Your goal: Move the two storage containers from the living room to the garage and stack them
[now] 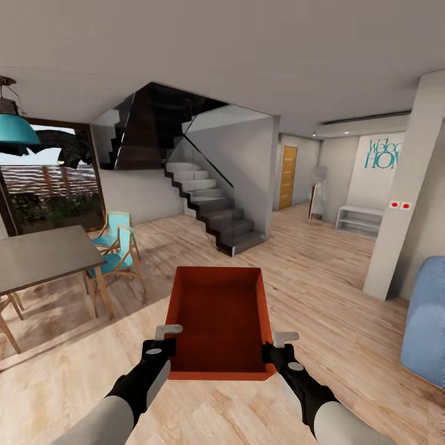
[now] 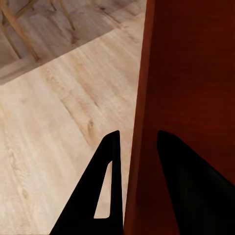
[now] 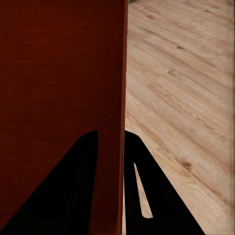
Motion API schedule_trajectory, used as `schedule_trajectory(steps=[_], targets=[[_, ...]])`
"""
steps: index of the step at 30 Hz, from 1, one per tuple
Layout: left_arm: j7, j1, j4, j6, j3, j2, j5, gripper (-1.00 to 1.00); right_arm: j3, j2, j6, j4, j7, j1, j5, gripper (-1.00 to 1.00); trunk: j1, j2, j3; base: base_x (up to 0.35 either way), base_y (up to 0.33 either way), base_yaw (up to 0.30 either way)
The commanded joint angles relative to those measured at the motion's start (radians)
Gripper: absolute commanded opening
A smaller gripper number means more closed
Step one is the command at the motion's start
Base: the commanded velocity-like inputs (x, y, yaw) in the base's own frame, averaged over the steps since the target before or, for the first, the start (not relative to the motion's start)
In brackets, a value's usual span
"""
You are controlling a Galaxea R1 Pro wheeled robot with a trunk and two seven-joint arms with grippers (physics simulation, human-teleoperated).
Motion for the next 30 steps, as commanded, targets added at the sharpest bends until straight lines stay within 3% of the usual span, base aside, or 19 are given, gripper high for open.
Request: schedule_trajectory(steps=[1,24,30], targets=[[0.011,-0.001,-0.003,0.005,0.009,0.002,0.013,-1.00,-0.007,-0.006,-0.003,0.000,-0.008,0.000,0.000,-1.00,0.001,-0.001,0.000,0.332,0.000,-0.243],[0.011,-0.001,-0.003,0.005,0.010,0.002,0.013,-1.00,-0.007,-0.006,-0.005,0.000,-0.008,0.000,0.000,-1.00,0.001,-0.001,0.000,0.332,0.000,-0.243],[0.011,-0.001,-0.003,0.005,0.010,0.002,0.013,-1.00,-0.007,-0.006,-0.008,0.000,-0.008,0.000,0.001,-1.00,0.001,-0.001,0.000,0.332,0.000,-0.083]])
